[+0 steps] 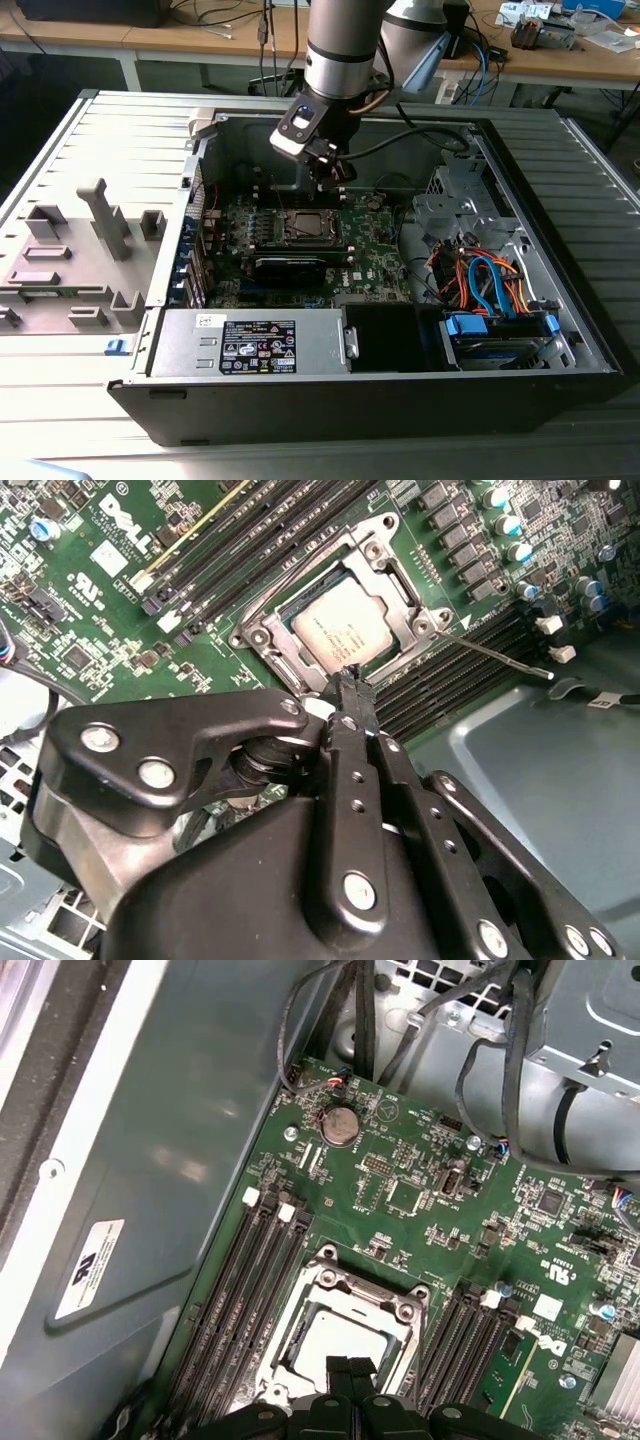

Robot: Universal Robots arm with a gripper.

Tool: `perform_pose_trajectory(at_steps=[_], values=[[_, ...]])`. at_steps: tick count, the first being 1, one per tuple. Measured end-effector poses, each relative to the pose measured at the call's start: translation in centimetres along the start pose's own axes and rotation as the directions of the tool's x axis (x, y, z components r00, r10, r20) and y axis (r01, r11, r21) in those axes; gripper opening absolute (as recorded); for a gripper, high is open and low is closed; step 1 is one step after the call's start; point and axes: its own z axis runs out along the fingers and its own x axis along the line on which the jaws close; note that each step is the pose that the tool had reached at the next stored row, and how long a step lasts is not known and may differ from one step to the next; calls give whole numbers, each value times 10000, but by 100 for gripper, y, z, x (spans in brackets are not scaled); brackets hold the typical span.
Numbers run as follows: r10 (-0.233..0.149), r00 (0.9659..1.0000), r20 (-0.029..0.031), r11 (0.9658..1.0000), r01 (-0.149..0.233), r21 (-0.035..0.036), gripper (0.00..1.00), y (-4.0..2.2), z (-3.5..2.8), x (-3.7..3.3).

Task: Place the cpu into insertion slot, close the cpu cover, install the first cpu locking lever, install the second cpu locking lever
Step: 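Install the first cpu locking lever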

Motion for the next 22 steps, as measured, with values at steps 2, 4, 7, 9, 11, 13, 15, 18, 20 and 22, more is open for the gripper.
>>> perform_pose_trajectory(at_steps=[2, 4, 7, 9, 11, 13, 15, 18, 20, 22], values=[[-104, 9999, 5, 9999, 104, 3, 11, 0, 0, 0], [-186, 9998, 7, 9998, 186, 5, 11, 0, 0, 0], [-362, 9993, 11, 9993, 362, 9, 11, 0, 0, 0], [-454, 9990, 14, 9990, 454, 12, 11, 0, 0, 0], [-549, 9985, 17, 9985, 549, 14, 11, 0, 0, 0], [-627, 9980, 19, 9980, 627, 16, 11, 0, 0, 0], [-721, 9974, 19, 9974, 721, 17, 11, 0, 0, 0], [-819, 9966, 19, 9966, 819, 19, 11, 0, 0, 0], [-890, 9960, 19, 9960, 890, 19, 11, 0, 0, 0], [-970, 9953, 20, 9953, 970, 21, 11, 0, 0, 0]])
